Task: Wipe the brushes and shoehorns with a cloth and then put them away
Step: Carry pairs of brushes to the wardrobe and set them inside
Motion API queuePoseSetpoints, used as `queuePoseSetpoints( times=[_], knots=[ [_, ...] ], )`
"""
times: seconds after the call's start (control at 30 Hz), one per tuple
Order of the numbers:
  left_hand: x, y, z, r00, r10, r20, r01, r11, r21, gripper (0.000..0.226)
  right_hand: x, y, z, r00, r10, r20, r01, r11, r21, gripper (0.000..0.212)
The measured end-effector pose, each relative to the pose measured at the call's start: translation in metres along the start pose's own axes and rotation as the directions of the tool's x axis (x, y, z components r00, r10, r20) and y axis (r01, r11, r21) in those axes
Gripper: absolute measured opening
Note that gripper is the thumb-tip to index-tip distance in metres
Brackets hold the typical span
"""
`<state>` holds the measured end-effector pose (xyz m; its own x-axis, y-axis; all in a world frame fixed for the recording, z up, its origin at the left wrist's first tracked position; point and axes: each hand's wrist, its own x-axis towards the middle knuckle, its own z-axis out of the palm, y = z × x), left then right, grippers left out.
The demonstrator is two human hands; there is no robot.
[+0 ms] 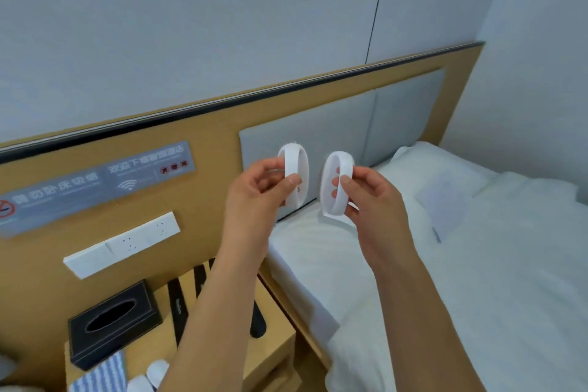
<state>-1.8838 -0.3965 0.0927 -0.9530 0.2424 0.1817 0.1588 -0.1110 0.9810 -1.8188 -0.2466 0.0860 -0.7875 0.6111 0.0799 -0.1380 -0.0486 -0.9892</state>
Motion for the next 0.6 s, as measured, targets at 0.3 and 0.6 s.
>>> queuePoseSetpoints(
  times=[0.3, 0.6],
  knots=[
    [-0.043, 0.008, 0.119, 0.978, 0.004, 0.207, 0.016, 0.995, -0.097, 0.024, -0.035, -0.024, -0.131, 0.973, -0.078, -0.215, 0.084, 0.996, 0.021, 0.013],
    [-0.082, 0.013, 0.237, 0.815, 0.015, 0.579, 0.084, 0.986, -0.144, 0.022, -0.085, -0.046, -0.242, 0.798, -0.131, -0.588, 0.138, 0.99, -0.033, 0.017]
  ],
)
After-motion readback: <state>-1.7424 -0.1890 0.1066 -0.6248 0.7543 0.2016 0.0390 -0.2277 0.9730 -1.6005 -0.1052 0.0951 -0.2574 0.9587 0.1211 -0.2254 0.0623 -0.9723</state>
